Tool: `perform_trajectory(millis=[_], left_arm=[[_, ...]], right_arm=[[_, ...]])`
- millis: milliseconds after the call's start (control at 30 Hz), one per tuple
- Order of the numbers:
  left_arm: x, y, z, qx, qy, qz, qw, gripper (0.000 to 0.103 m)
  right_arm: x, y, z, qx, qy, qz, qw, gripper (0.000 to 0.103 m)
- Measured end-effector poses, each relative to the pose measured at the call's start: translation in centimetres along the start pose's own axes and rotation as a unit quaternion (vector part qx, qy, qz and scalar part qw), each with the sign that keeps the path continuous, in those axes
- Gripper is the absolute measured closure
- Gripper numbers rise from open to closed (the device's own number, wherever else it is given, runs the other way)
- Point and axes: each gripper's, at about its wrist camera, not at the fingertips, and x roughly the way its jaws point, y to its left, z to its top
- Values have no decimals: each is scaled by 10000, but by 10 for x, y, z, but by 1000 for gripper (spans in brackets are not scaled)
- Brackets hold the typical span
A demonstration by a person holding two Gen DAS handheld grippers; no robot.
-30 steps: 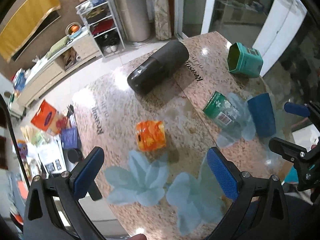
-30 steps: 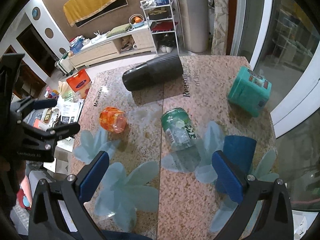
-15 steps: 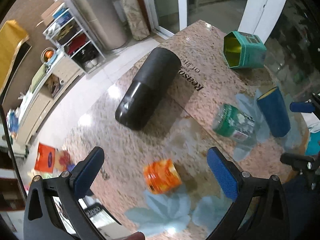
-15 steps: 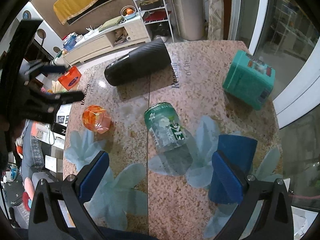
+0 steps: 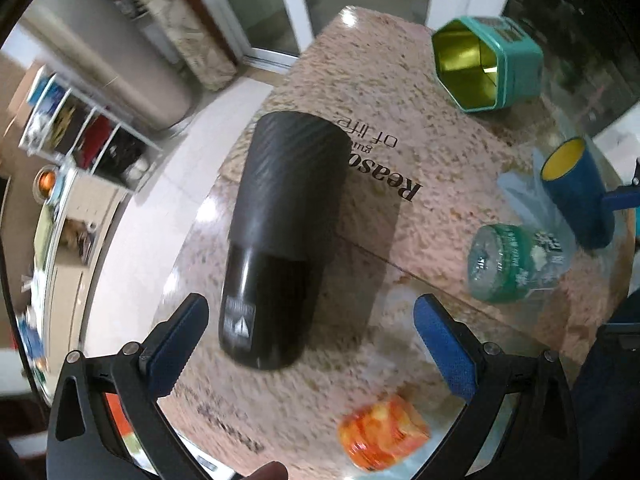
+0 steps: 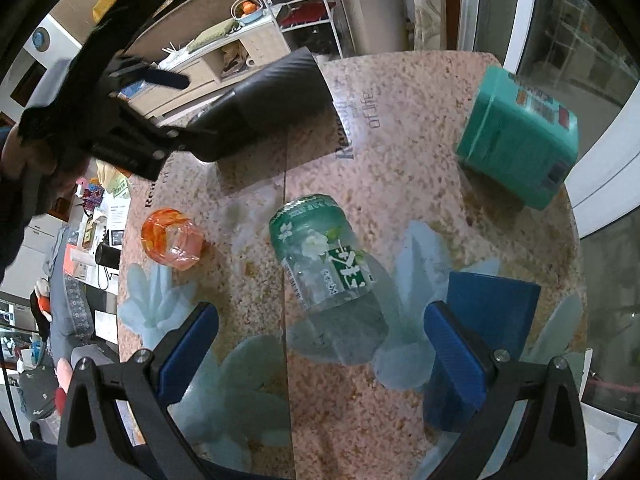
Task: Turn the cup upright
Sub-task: 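Move the left gripper toward the black tumbler lying on its side, then close the left gripper around the black tumbler's base end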
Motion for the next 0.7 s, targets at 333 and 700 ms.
perform_trajectory(millis=[333,700], left_arm=[[55,31,26,189,302,-536,9979,0],[103,33,36,166,474,-811,9954,0]], right_arm=[[10,-13,0,153,208,11,9997,0],[11,-26,-2,358,285,-73,9989,0]])
